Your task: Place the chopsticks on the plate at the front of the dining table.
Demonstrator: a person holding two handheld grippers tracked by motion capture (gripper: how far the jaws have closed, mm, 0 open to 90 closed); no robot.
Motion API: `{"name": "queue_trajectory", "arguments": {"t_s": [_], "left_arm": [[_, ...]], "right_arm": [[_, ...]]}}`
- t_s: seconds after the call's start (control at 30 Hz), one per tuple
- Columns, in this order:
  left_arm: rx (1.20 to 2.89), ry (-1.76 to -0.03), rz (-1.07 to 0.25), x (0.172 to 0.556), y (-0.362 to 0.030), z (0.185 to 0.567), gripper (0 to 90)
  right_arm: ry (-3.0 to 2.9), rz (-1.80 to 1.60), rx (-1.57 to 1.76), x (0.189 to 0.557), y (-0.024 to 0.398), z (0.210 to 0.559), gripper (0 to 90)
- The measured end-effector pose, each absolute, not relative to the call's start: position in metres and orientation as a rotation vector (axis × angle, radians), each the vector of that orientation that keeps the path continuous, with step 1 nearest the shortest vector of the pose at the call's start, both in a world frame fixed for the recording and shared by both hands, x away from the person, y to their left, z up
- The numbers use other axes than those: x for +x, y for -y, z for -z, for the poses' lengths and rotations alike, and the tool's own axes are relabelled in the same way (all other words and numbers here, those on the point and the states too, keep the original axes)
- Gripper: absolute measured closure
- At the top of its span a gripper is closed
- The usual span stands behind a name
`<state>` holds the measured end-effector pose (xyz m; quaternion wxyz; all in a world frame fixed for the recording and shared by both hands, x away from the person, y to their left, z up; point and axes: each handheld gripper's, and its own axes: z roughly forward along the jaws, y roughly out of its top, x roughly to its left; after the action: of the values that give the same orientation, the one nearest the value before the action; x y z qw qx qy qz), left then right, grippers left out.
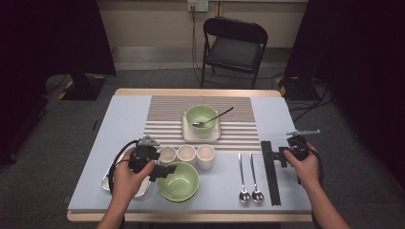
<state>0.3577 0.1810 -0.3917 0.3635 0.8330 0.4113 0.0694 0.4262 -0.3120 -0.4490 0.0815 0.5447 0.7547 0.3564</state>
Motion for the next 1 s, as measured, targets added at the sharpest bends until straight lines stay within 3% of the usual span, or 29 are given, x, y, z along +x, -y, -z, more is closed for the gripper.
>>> {"name": "queue_trajectory", "arguments": {"t_s": [1.0], "left_arm": [[2.146, -1.061, -0.180, 0.358, -0.181, 0.392, 18.0]], "right_arm": [[-2.239, -0.989, 1.624, 0.421, 0.327, 0.459, 24.9]]}}
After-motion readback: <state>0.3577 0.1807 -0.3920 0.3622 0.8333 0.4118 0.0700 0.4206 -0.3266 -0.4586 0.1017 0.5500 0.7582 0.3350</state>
